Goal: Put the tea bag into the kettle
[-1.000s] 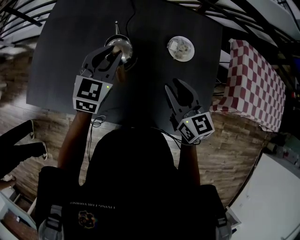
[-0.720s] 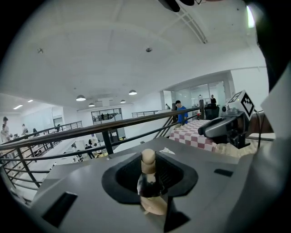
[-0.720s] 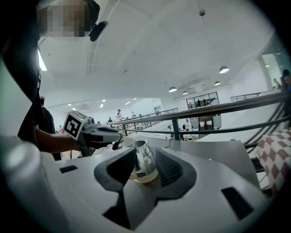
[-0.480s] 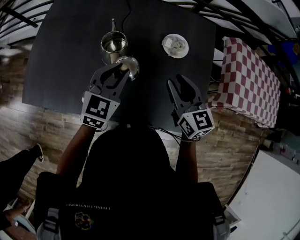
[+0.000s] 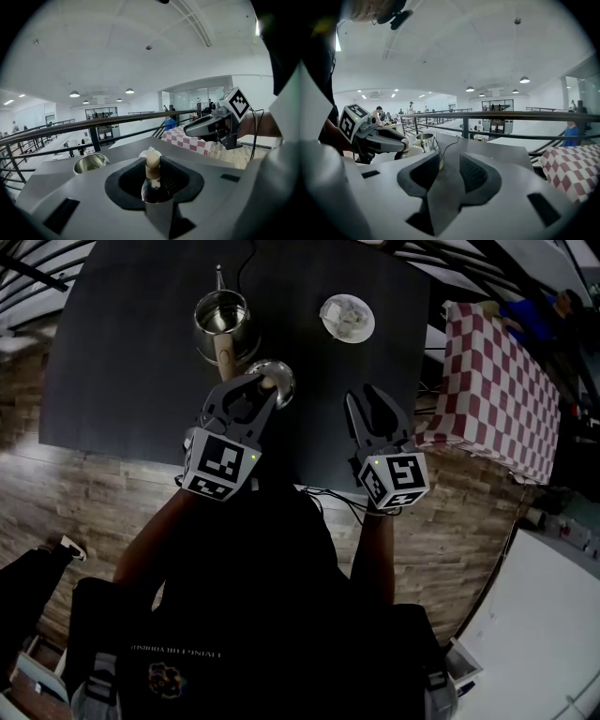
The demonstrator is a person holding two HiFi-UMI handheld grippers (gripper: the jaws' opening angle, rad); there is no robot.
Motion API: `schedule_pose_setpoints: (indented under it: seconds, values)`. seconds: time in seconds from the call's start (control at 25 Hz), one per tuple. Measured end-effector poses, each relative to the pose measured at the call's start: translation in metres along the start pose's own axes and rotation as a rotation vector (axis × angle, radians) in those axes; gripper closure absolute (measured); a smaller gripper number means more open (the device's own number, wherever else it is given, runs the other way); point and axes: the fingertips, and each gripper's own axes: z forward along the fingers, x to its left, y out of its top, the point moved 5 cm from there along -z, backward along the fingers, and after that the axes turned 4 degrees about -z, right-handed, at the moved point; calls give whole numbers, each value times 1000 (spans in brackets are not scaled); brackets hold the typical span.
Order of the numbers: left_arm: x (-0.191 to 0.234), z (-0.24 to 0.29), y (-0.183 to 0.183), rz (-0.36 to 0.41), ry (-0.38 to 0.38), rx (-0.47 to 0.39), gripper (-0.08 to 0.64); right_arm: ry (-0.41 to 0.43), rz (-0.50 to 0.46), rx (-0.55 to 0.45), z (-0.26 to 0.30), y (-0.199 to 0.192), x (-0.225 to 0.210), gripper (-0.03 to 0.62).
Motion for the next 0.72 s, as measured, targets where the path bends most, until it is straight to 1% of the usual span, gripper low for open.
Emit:
schedule_pose_setpoints:
  seconds: [0.28, 0.52, 0.64, 0.72]
  values:
    - [-8, 13, -3, -1, -14, 21, 460, 0, 14, 34, 7, -14, -7, 453]
    - [-6, 29, -6, -13, -2, 40, 460, 8, 14, 57, 21, -22, -19, 453]
    - [-4, 41, -2, -16, 0, 44, 460, 8, 13, 71, 31, -23, -28, 453]
    - [-4, 51, 0, -24, -13, 48, 460, 10, 9, 82, 39, -25, -35, 453]
